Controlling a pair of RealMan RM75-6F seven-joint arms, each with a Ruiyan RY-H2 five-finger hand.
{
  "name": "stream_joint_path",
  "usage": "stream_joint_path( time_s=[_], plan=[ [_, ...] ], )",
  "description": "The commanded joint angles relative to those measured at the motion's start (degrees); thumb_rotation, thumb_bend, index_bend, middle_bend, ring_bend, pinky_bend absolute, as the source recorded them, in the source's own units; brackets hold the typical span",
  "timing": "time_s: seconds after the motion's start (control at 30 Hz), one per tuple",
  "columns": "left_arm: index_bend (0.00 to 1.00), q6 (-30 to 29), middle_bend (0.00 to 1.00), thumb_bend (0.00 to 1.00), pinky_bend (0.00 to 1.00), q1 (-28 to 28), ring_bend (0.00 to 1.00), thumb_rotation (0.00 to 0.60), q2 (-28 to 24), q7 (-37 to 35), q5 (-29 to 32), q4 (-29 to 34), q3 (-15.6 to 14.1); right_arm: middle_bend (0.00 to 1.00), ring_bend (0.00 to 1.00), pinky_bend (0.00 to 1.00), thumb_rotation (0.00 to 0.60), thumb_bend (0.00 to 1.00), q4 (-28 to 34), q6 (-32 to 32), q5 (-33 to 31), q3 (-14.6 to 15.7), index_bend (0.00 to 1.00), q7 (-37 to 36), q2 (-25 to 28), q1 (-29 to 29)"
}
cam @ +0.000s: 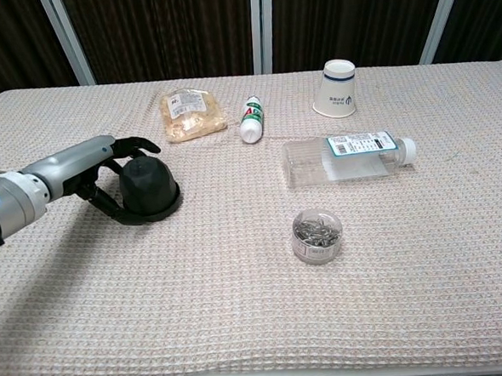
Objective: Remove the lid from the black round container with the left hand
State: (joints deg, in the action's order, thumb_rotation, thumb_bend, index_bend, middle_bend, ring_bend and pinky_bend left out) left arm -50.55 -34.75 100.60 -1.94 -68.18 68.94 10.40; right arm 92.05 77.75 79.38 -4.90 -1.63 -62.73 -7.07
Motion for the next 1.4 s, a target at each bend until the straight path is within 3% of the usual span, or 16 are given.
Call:
stream_joint_path(
  time_s=[0.03, 1.13, 1.4],
  plan=[
    [0.14, 0.21, 0.21, 0.00, 0.21, -0.05, 0.09, 0.600, 0.20, 0.04, 0.26, -0.21, -0.12, 0.06, 0.00, 0.01, 0.600, 0.21, -0.02, -0.04, -0.05, 0.00, 0.04, -0.01, 0.01, 0.00],
    [0.19, 0.16, 0.29, 0.14, 0.28, -0.87, 0.17, 0.600, 2.40, -3.91, -0.85, -3.08, -0.06, 0.07, 0.00, 0.01, 0.600, 0.21, 0.05, -1.84, -1.31, 0.19, 0.04, -0.09, 0.28, -0.21],
    [0.27, -1.52, 0.37, 0.23, 0.34, -0.72, 0.24, 0.600, 3.04, -5.46, -1.68, -3.50, 0.51, 0.07, 0.00, 0.01, 0.600, 0.21, -0.05, -2.26, -1.76, 0.16, 0.04, -0.18, 0.36, -0.26]
  ],
)
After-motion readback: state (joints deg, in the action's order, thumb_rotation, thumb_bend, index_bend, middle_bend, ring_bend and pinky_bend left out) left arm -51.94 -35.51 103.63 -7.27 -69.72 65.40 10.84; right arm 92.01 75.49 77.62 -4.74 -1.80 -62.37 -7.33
